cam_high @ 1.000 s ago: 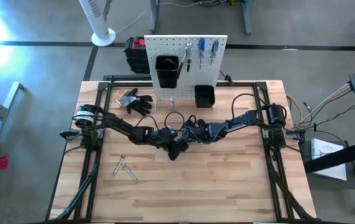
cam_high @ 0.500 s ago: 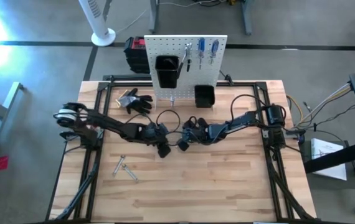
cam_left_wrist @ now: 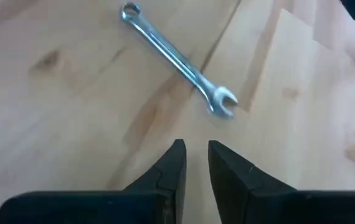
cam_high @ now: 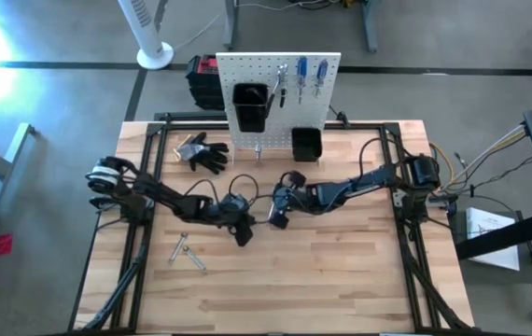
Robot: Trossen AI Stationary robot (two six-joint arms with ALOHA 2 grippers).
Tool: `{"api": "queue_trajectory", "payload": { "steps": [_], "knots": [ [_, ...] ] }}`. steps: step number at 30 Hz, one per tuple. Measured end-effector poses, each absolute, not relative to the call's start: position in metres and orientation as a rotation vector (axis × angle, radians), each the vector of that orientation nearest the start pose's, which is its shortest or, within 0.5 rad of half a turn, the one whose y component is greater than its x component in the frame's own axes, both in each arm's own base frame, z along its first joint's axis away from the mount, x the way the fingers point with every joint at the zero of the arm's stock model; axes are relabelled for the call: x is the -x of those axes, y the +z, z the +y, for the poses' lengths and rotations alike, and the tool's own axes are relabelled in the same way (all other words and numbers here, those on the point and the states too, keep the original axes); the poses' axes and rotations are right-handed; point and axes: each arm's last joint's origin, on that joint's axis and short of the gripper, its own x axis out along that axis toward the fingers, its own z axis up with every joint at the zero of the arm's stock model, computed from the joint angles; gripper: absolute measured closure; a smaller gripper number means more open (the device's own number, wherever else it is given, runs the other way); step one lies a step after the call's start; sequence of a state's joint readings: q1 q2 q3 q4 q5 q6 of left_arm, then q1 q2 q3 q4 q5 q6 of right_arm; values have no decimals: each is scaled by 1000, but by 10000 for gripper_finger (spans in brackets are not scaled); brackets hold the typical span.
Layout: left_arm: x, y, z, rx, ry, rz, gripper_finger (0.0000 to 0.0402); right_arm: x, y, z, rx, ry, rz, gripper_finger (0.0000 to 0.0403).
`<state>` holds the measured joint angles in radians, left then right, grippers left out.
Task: Hang tools onto peg board
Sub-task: Hang the wrench on the peg board
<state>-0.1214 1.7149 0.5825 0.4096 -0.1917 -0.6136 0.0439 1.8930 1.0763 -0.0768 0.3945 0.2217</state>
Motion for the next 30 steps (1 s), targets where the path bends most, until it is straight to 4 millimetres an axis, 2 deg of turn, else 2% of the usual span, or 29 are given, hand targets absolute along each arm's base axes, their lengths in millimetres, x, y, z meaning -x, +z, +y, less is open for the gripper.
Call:
{"api": "queue_trajectory", "payload": {
  "steps": [4,9,17,22,26,30],
  "knots": [
    [-277,102,-35,485,242,620,325,-372,141,8,120,-224,921,403],
    [-277,104,-43,496,162,606,312,-369,141,4,309,-91,1012,382],
    [-285,112,-47,453,152,569,311,-377,158,4,601,78,1049,276],
    [-284,111,-46,444,166,575,311,-380,153,3,748,185,1104,223],
    [-283,109,-46,445,171,592,311,-384,149,0,812,233,1111,213],
    [-283,109,-46,445,173,594,311,-389,140,-12,834,244,1139,217]
  ]
}}
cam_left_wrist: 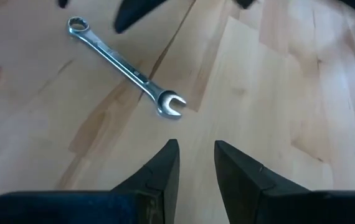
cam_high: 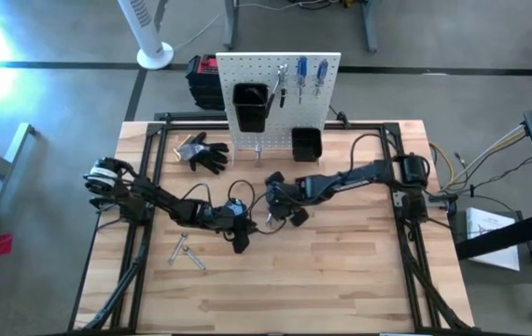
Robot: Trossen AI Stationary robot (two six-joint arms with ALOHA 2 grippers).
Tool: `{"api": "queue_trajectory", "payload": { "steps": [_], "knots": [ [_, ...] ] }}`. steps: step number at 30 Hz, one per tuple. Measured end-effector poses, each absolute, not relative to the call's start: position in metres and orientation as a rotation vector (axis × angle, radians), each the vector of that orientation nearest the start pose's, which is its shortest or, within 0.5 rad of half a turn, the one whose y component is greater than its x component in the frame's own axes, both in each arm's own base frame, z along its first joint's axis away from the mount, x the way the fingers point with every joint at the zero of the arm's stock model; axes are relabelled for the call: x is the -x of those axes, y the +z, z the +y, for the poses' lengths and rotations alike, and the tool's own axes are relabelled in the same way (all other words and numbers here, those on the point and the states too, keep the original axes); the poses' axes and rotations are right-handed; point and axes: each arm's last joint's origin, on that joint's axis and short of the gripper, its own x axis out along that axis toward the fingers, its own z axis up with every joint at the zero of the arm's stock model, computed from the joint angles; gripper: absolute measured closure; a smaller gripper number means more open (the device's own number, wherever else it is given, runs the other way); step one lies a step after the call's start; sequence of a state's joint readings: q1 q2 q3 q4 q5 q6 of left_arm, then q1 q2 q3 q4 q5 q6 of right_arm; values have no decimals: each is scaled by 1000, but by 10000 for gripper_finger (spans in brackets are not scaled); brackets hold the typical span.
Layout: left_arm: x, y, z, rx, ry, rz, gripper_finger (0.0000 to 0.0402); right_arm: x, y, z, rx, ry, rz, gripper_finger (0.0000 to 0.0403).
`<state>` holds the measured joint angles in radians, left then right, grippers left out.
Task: Hang tools onto peg board
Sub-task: Hang the wrench on the peg board
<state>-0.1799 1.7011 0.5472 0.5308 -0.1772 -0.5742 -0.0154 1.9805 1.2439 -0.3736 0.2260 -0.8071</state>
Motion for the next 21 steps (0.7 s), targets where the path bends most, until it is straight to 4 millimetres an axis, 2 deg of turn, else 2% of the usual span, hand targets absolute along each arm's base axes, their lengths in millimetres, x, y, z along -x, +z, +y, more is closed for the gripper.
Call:
{"api": "queue_trajectory", "payload": {
  "steps": [5,13,21],
  "knots": [
    [-282,109,-47,454,175,598,311,-396,131,-27,799,259,1190,224],
    [-281,108,-46,442,201,607,311,-395,126,-30,717,306,1227,250],
    [-282,108,-46,462,206,601,311,-386,127,-28,465,234,1305,301]
  ]
}}
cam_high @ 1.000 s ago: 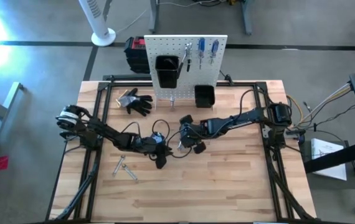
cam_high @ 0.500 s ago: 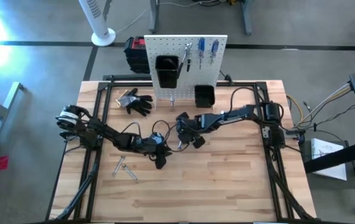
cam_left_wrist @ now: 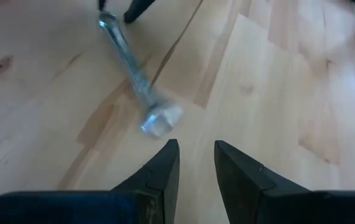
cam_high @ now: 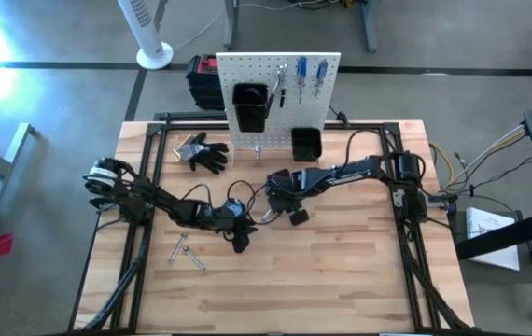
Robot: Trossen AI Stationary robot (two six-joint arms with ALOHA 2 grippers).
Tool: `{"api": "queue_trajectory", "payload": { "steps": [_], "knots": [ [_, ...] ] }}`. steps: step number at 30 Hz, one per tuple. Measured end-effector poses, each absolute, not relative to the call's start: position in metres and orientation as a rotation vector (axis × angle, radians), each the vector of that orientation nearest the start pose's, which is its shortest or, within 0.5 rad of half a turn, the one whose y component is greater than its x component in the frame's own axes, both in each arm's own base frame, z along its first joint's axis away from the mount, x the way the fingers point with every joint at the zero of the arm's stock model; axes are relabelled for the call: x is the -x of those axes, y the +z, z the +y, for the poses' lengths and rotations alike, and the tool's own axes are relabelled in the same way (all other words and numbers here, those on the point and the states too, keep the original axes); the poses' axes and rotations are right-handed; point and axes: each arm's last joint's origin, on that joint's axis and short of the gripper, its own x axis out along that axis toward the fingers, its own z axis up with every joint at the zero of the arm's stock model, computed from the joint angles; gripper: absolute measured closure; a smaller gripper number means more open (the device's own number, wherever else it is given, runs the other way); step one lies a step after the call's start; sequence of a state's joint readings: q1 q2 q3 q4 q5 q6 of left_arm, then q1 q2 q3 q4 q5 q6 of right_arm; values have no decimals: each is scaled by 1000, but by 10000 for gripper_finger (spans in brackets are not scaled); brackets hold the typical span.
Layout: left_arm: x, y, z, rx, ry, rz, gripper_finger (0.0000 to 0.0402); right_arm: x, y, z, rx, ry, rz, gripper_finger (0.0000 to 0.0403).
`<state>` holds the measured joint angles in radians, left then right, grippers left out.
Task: Hang tools onto peg board
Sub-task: Hang the wrench on the peg board
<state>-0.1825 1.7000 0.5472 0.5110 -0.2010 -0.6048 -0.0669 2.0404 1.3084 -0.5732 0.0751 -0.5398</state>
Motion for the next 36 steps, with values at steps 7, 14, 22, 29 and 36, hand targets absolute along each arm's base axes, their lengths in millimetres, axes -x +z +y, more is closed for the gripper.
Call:
{"api": "queue_trajectory", "payload": {
  "steps": [7,14,22,29,36],
  "knots": [
    [-282,109,-46,429,197,598,311,-383,131,-27,331,207,1299,323],
    [-283,109,-43,423,202,590,311,-382,149,-31,176,244,1215,307],
    [-284,110,-39,409,190,581,311,-383,136,-37,176,238,1212,247],
    [-286,111,-38,394,176,582,320,-380,126,-37,202,258,1204,223],
    [-293,118,-38,351,158,564,322,-376,121,-36,197,262,1220,271]
  ]
}}
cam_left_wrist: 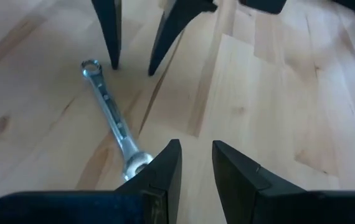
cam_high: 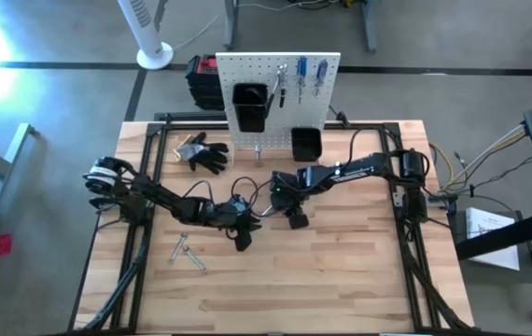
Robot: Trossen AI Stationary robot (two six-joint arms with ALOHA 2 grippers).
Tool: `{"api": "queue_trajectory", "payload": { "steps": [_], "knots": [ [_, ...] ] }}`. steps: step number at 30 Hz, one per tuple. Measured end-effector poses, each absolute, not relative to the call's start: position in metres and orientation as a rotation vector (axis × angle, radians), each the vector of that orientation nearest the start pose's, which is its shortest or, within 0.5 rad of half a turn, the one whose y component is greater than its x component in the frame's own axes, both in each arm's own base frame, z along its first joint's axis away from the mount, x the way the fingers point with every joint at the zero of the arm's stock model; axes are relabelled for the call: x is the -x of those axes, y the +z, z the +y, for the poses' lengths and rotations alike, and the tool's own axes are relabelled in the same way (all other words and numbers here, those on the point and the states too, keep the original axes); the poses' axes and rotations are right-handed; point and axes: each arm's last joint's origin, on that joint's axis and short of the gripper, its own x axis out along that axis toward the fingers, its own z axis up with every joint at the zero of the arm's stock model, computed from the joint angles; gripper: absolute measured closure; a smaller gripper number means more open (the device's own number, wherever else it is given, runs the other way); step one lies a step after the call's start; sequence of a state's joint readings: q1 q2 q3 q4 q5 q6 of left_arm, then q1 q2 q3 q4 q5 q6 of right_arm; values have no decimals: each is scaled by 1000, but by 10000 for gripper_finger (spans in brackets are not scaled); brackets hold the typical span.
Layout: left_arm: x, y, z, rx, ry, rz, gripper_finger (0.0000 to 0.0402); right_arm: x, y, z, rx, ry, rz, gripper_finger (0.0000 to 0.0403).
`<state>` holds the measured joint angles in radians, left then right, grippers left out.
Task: Hang tools onto peg board
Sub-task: Hang the wrench on the peg board
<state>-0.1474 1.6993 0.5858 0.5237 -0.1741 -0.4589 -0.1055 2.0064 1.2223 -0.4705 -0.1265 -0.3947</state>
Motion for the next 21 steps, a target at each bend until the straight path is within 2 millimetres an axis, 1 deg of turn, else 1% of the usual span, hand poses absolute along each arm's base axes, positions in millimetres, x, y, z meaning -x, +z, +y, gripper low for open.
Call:
{"api": "queue_trajectory", "payload": {
  "steps": [6,8,12,15,21],
  "knots": [
    [-296,121,-39,326,169,614,322,-370,115,-36,150,315,1223,372],
    [-296,124,-40,301,184,599,322,-369,114,-35,145,319,1228,394],
    [-296,131,-50,205,221,554,322,-369,114,-34,98,284,1235,399],
    [-292,128,-54,178,246,563,322,-368,117,-32,74,259,1234,401],
    [-286,122,-61,169,225,581,322,-363,131,-25,44,218,1236,403]
  ]
}}
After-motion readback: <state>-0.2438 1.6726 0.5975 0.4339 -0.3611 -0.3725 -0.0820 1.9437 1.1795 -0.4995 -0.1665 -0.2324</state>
